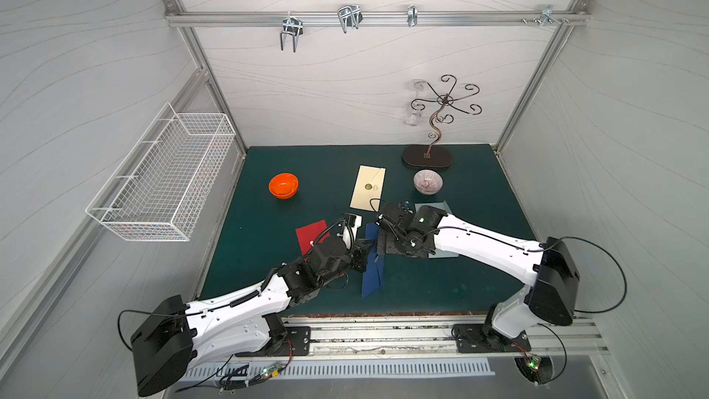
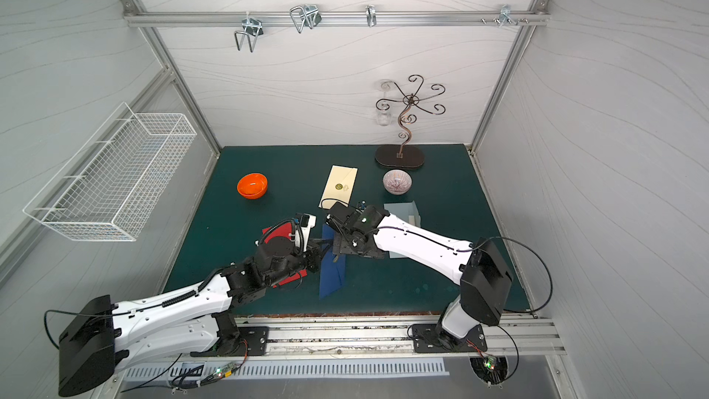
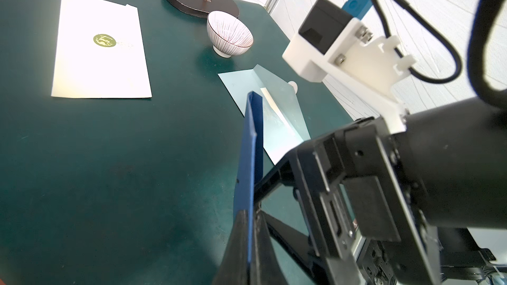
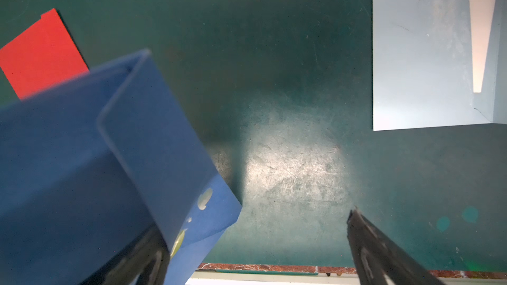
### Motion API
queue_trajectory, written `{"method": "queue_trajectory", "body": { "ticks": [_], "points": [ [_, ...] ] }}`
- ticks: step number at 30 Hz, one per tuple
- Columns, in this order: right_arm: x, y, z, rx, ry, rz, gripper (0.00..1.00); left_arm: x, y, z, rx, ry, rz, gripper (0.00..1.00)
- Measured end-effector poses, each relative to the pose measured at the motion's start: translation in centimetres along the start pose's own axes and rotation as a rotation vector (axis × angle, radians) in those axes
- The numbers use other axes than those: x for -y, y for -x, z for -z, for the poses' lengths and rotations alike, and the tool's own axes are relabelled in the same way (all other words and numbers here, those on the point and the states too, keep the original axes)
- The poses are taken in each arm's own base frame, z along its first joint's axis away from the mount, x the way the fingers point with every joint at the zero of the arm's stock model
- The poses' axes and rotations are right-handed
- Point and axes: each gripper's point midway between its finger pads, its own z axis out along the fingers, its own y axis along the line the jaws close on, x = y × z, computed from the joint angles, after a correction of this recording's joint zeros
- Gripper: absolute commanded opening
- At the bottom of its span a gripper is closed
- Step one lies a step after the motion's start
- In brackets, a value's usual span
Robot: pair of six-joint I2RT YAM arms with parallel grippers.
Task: Open the envelope
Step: Open the envelope flap on the envelope.
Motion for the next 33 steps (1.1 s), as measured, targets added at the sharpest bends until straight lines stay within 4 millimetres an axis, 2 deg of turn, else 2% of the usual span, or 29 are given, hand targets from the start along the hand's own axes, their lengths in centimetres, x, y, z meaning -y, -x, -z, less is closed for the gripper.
{"method": "queue_trajectory", "body": {
  "ticks": [18, 25, 33],
  "points": [
    [0.2, 0.1, 0.1, 0.006, -0.002, -0.003, 0.99, 0.2, 0.0, 0.0, -0.004, -0.009, -0.009, 0.00],
    [1.4, 0.3, 0.0, 0.014, -0.046, -0.008, 0.99, 0.3, -0.1, 0.0, -0.008, -0.013, -0.012, 0.00],
    [1.8, 0.5, 0.0, 0.022, -0.060, -0.008, 0.99, 0.3, -0.1, 0.0, -0.009, -0.014, -0.013, 0.00]
  ]
}}
